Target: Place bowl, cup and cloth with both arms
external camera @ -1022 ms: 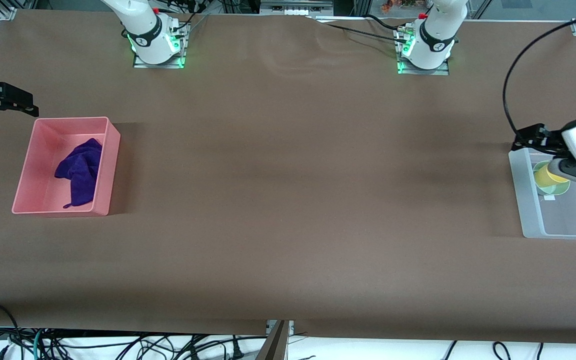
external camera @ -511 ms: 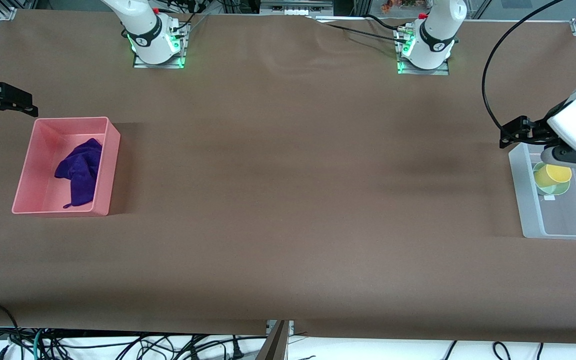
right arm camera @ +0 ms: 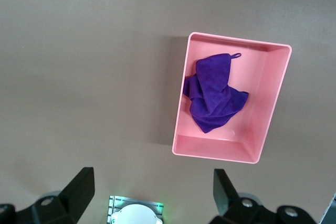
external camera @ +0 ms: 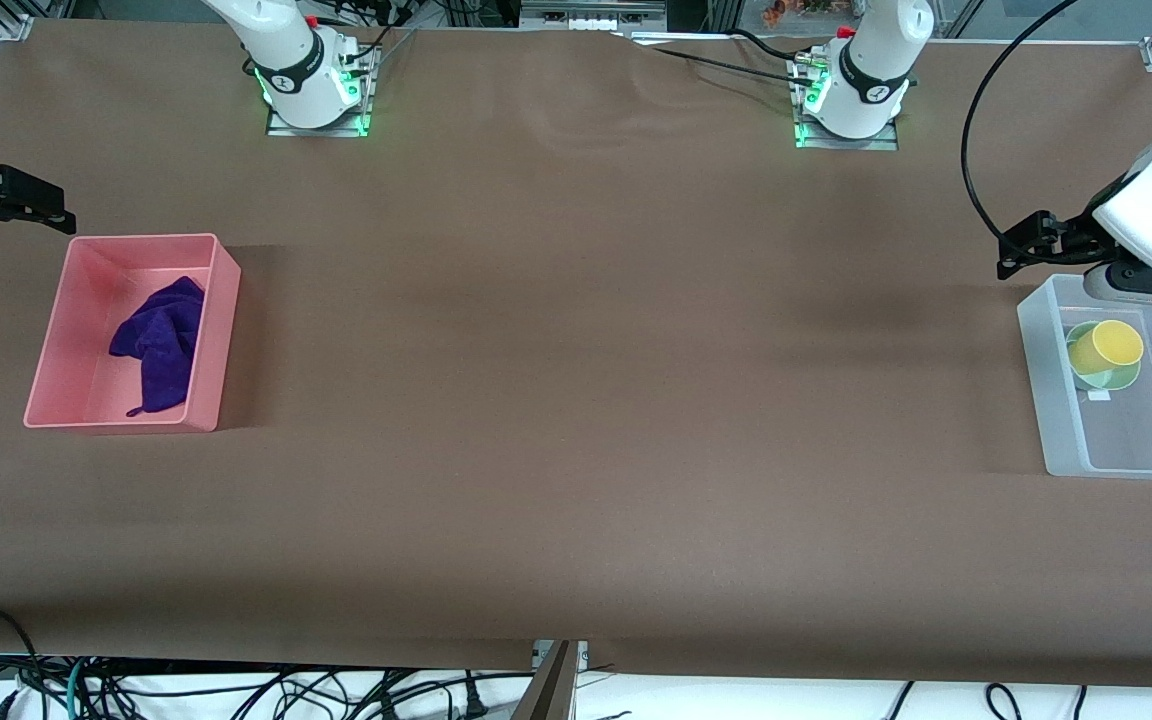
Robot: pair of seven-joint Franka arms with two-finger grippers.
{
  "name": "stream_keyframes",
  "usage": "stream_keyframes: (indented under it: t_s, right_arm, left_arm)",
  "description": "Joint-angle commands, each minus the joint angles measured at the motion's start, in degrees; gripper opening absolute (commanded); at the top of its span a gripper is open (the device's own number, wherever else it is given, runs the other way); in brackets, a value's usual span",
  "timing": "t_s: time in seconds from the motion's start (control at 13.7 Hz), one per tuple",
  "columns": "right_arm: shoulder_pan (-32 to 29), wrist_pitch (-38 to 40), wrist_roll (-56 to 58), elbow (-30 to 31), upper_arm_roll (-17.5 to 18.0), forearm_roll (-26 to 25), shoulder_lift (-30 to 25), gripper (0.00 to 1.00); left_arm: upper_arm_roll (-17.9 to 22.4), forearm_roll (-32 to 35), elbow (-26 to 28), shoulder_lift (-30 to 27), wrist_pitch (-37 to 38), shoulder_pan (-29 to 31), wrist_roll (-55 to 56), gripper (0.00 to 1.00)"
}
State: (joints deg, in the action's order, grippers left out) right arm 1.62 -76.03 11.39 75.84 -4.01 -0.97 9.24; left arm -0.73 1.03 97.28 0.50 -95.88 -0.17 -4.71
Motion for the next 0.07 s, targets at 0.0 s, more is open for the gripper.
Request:
stream_keyframes:
  t_s: [0.0]
  right_arm:
    - [-0.2,-0.2,0.0,0.0,0.1,-0.4,-0.3,1.0]
  left_arm:
    - [0.9,-1.0,1.3,-1.2,-1.1,-0.9,0.7,1.0]
